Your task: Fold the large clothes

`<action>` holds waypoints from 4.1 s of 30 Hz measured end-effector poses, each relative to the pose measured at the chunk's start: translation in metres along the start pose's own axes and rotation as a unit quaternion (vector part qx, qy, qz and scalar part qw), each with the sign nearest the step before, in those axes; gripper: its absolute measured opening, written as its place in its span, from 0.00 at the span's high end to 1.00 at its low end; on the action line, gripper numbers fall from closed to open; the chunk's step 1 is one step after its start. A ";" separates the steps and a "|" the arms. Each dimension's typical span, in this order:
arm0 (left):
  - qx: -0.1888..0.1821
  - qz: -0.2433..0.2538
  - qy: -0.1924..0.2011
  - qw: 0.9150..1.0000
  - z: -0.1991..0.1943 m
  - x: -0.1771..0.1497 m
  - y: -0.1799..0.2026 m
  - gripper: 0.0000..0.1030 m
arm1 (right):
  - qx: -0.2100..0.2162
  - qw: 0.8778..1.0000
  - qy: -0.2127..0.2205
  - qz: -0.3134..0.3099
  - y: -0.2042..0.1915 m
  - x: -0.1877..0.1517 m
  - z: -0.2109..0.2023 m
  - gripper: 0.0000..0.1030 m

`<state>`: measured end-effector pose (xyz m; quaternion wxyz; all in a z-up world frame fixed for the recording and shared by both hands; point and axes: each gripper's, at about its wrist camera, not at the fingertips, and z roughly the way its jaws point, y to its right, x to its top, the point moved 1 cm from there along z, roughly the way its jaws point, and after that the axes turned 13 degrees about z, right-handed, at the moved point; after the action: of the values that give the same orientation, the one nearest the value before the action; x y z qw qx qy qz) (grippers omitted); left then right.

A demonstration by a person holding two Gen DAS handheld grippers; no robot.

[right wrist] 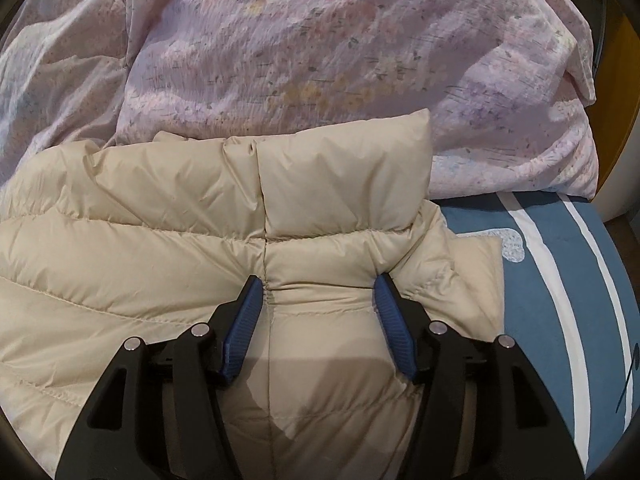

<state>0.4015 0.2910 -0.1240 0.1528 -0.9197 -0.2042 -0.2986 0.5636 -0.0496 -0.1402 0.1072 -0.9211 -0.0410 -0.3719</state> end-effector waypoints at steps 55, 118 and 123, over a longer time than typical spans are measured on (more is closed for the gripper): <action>-0.225 -0.165 -0.031 0.960 -0.065 -0.091 -0.059 0.38 | 0.202 0.954 -0.122 0.187 0.116 -0.053 -0.062 0.44; -0.262 -0.223 -0.005 0.939 -0.118 -0.188 -0.118 0.66 | 0.103 0.992 0.004 -0.078 -0.088 -0.196 -0.168 0.43; -0.269 -0.221 0.004 0.937 -0.123 -0.183 -0.117 0.74 | 0.079 0.993 -0.002 -0.093 -0.096 -0.204 -0.158 0.43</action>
<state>0.1522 0.2908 -0.1215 -0.1695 -0.8571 -0.3134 -0.3722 0.2948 0.0086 -0.1553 0.1445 -0.9028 -0.1558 -0.3740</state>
